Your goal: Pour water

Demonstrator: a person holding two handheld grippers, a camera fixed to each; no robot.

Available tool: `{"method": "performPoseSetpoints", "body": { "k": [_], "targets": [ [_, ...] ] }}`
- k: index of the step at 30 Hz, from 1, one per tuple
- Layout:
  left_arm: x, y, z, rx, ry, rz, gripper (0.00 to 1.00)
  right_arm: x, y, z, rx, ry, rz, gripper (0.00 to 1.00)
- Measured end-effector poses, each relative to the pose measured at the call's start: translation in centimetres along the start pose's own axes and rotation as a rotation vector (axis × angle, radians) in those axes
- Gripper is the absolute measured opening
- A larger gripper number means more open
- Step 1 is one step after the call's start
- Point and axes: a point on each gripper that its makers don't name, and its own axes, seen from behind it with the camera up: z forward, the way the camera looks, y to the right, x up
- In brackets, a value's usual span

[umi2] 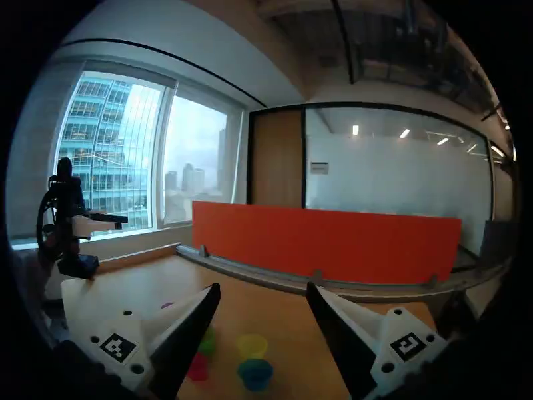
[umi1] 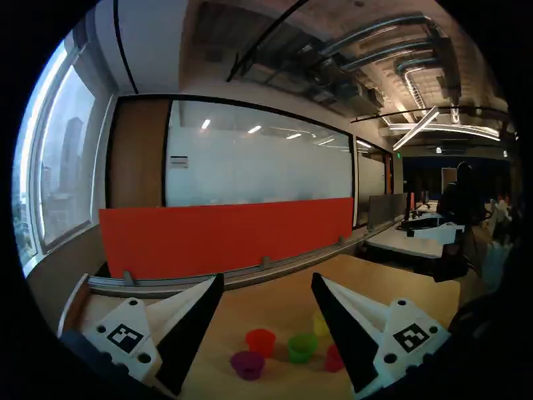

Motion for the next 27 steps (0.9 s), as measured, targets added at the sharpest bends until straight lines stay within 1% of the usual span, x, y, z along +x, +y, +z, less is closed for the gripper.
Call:
{"method": "performPoseSetpoints", "body": {
  "k": [8, 17, 23, 27],
  "targets": [
    [-0.7, 1.6, 0.7, -0.073, -0.017, 0.019, 0.97, -1.2, -0.2, 0.0, 0.031, -0.045, -0.020, 1.00],
    [-1.8, 3.9, 1.2, -0.166, -0.058, 0.035, 0.97, -2.7, -0.8, -0.3, 0.097, -0.112, -0.032, 1.00],
    [-3.8, 5.0, 1.8, -0.207, -0.098, 0.042, 0.97, -3.7, -0.9, -0.7, 0.133, -0.143, -0.035, 1.00],
    [-5.7, 5.6, 2.5, -0.230, -0.136, 0.046, 0.97, -5.2, -0.7, -0.9, 0.150, -0.177, -0.048, 1.00]
  ]
}}
